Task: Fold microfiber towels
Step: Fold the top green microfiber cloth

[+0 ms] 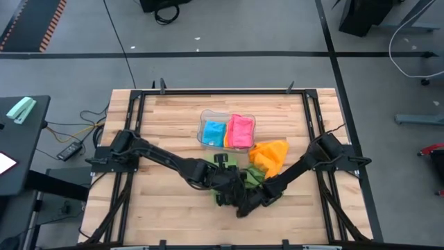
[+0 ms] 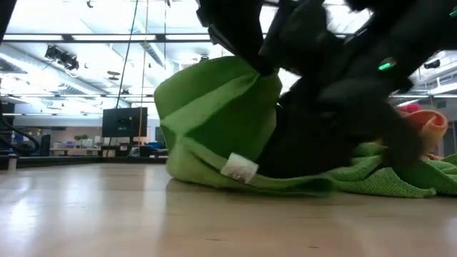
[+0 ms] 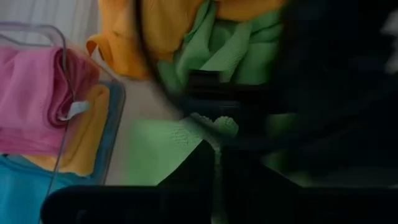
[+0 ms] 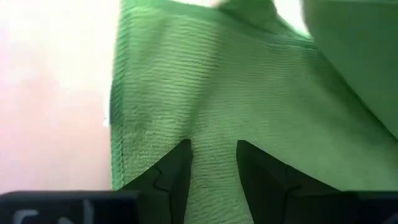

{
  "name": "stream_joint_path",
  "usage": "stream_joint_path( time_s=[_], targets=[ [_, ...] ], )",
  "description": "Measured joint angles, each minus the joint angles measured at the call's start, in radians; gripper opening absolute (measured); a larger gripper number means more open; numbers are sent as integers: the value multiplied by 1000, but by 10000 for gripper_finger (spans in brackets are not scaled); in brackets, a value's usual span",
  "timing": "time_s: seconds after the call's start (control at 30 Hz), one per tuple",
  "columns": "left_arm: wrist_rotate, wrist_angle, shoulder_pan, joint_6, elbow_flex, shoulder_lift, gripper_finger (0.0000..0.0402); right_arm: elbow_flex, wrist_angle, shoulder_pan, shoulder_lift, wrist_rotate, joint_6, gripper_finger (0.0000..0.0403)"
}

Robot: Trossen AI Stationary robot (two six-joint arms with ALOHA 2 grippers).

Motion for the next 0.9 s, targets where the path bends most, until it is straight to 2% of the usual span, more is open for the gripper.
stream_joint_path(
  time_s=[0.2,0.4,0.6,0.77,0.9],
  targets=[
    [14,-5,17,-7,0,0,22,-1,46,60,-8,-154,-50,140],
    [65,16,21,0,0,0,11,-2,45,69,-7,-155,-55,140],
    [56,-91,38,9,0,-5,26,-2,28,91,-7,-148,-76,140],
    [53,-135,59,35,0,-6,13,-2,13,109,-7,-148,-68,140],
    [55,-231,74,82,0,-6,11,-1,-10,131,-8,-186,-61,140]
  ],
)
